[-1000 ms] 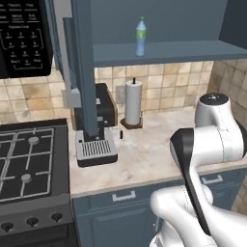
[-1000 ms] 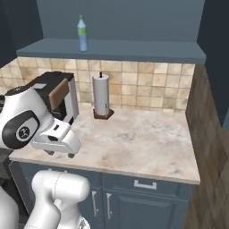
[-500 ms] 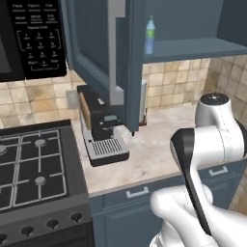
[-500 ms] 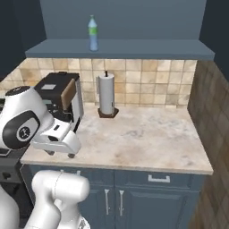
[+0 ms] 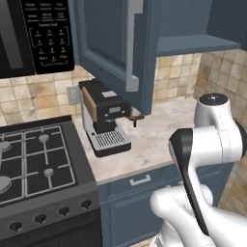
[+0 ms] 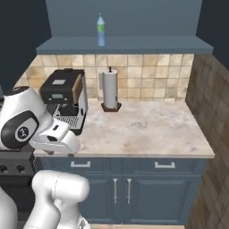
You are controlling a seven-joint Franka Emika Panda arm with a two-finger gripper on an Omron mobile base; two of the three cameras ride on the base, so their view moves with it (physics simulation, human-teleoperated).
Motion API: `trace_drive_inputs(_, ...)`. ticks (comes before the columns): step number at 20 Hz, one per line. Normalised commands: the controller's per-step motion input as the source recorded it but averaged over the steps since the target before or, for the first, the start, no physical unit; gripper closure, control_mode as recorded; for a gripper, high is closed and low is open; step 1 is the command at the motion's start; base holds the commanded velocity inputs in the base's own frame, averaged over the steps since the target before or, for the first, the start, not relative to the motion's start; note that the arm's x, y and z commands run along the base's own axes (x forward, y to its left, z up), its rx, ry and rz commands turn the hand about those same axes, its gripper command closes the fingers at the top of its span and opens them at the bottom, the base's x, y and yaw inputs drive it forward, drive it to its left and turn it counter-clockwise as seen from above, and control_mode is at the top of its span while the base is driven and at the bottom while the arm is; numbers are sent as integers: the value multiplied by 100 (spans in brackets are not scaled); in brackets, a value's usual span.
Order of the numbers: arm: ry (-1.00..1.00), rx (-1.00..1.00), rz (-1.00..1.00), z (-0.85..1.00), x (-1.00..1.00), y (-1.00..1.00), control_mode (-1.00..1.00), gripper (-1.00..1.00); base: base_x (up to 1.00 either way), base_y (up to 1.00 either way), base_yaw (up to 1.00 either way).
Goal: Pick the bottled water, beer from the counter and place them in the open cabinet.
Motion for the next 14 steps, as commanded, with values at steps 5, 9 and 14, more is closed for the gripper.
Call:
trace_drive_inputs(5,0,0,0,0,0,0,100,-100,-46,24,-12)
trace_drive_inputs(9,0,0,0,0,0,0,100,-100,-7,71,-2)
trace_drive_inputs(14,0,0,0,0,0,0,100,-100,0,72,-2)
